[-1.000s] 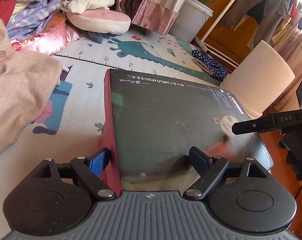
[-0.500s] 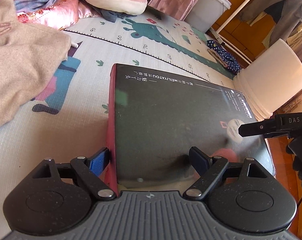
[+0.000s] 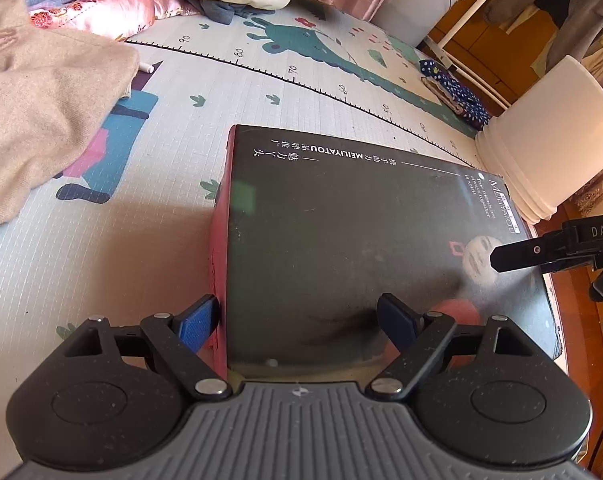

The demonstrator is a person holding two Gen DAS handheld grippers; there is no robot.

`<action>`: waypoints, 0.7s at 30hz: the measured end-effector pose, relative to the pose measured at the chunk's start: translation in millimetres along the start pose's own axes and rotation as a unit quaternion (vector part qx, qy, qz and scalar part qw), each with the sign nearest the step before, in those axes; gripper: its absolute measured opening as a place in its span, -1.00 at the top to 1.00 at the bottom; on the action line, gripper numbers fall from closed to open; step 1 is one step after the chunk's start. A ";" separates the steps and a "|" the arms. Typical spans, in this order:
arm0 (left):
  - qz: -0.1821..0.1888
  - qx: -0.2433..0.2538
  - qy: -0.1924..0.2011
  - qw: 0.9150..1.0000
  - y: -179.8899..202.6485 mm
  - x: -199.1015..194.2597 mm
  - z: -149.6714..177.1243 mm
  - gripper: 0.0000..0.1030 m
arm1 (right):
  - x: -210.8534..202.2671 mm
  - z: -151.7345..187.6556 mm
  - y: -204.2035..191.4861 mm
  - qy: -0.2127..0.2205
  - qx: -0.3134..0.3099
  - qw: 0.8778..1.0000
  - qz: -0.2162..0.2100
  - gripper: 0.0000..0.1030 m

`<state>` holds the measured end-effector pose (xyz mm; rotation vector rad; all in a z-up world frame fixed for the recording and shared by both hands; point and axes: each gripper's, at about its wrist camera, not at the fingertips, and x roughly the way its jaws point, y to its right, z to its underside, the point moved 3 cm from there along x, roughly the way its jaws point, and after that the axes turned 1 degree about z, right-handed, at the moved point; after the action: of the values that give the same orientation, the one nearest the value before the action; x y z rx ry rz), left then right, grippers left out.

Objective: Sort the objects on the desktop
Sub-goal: 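Lift the black lid with both tools and carry it over the pink box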

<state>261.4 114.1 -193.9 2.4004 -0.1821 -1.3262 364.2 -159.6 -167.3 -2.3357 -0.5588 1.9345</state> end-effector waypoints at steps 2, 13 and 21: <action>0.001 0.005 0.005 1.000 2.0 1.0 0.8 -0.67 | -0.9 -0.2 2.8 0.001 0.006 1.000 -0.001 -0.99; 0.014 -0.010 0.050 0.999 0.9 0.3 7.1 -0.67 | -3.6 1.9 23.6 0.025 0.019 0.999 0.024 -0.99; 0.010 -0.025 0.052 0.998 -4.2 0.6 7.2 -0.70 | -14.5 2.3 54.1 0.070 0.036 0.994 0.069 -0.97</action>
<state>255.4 115.8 -199.5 2.4118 -0.1412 -1.1800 372.7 -215.1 -168.8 -2.4996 -0.3185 1.7892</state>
